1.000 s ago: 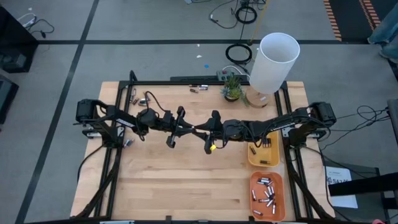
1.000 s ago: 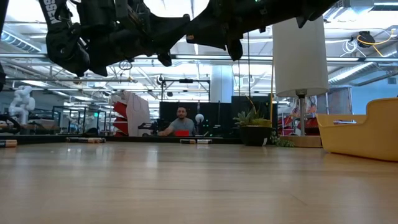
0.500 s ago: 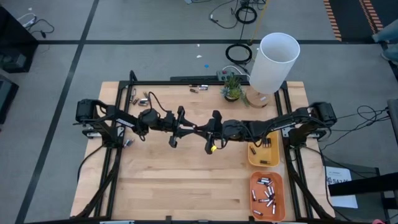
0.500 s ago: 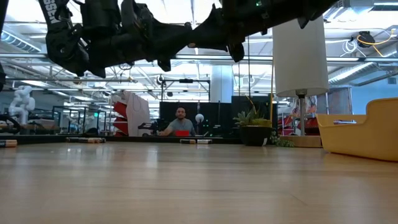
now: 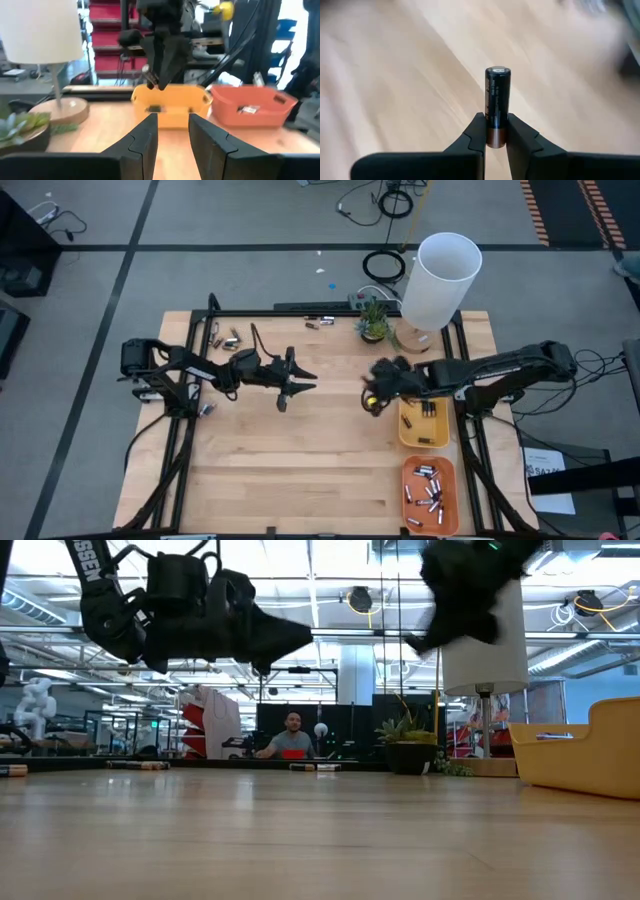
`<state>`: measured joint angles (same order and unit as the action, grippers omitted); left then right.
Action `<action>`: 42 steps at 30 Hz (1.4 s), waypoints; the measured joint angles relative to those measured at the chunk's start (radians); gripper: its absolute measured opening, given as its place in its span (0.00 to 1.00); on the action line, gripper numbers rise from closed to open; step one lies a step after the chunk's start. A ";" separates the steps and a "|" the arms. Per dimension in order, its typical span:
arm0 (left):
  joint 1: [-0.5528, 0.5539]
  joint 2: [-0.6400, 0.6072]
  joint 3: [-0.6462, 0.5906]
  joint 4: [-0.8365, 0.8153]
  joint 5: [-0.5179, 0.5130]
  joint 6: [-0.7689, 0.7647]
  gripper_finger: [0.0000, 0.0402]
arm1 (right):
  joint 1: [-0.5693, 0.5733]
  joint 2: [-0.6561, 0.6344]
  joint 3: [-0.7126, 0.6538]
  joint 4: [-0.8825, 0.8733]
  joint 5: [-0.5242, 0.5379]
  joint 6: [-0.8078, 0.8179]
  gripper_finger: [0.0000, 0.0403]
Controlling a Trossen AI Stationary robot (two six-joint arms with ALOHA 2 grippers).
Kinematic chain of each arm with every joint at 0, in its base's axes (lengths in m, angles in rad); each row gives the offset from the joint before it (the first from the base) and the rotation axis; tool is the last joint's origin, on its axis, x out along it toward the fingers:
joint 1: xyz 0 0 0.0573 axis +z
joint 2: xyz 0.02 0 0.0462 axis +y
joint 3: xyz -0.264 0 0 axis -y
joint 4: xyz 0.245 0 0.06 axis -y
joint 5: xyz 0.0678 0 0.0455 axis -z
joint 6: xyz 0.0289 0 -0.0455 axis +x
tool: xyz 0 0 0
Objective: Sort batteries
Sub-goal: Put the brown battery into the yellow bin
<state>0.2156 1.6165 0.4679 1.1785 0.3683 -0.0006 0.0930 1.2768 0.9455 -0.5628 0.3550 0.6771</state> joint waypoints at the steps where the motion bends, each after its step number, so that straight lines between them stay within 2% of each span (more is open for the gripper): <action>1: 0.004 -0.003 0.000 -0.016 -0.002 0.012 0.29 | 0.000 -0.006 0.000 -0.104 -0.017 0.067 0.07; 5: 0.016 -0.006 0.000 -0.021 -0.006 0.010 0.29 | 0.004 -0.003 0.000 -0.431 -0.139 0.270 0.07; 10: 0.021 -0.006 0.000 -0.021 -0.007 0.010 0.29 | 0.015 0.021 -0.001 -0.650 -0.258 0.376 0.07; 13: 0.021 -0.006 0.000 -0.021 -0.007 0.010 0.29 | 0.016 0.038 -0.001 -0.664 -0.310 0.386 0.07; 24: 0.020 -0.006 0.000 -0.021 -0.008 0.006 0.29 | 0.016 0.145 -0.001 -0.673 -0.331 0.350 0.07; 34: 0.020 -0.006 0.000 -0.021 -0.007 0.005 0.30 | 0.016 0.224 -0.001 -0.670 -0.330 0.347 0.31; 42: 0.022 -0.006 0.000 -0.063 -0.005 0.006 0.30 | 0.016 0.212 -0.001 -0.670 -0.328 0.268 0.36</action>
<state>0.2376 1.6102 0.4675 1.1153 0.3637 0.0055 0.1085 1.4886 0.9447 -1.2324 0.0274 0.9454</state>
